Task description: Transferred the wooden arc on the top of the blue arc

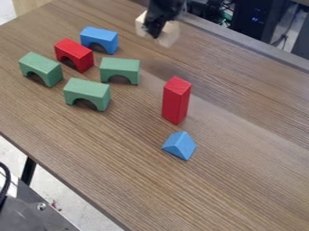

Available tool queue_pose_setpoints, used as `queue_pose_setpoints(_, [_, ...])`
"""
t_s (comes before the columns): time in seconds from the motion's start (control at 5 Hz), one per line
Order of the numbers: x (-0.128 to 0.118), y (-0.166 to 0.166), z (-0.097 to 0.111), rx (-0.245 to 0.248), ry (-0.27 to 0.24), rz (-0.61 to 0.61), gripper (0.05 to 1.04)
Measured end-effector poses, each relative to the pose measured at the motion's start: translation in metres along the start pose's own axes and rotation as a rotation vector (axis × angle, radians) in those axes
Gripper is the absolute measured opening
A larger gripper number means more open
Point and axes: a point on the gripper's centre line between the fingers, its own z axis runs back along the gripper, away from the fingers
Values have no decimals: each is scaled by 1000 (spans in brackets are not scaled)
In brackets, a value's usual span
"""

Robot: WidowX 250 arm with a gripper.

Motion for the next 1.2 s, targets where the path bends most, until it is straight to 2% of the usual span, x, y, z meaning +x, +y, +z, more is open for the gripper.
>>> queue_pose_setpoints(0.2, [19,3,-6,5,-24,33,564])
queue_pose_setpoints(0.4, [39,-5,-6,-19,-43,70,564])
queue_pose_setpoints(0.6, [57,-10,-16,-10,-57,90,564])
queue_pose_setpoints(0.8, [68,-13,-25,-1,-52,105,564])
queue_pose_setpoints(1.2, [79,-6,-37,65,-120,179,564])
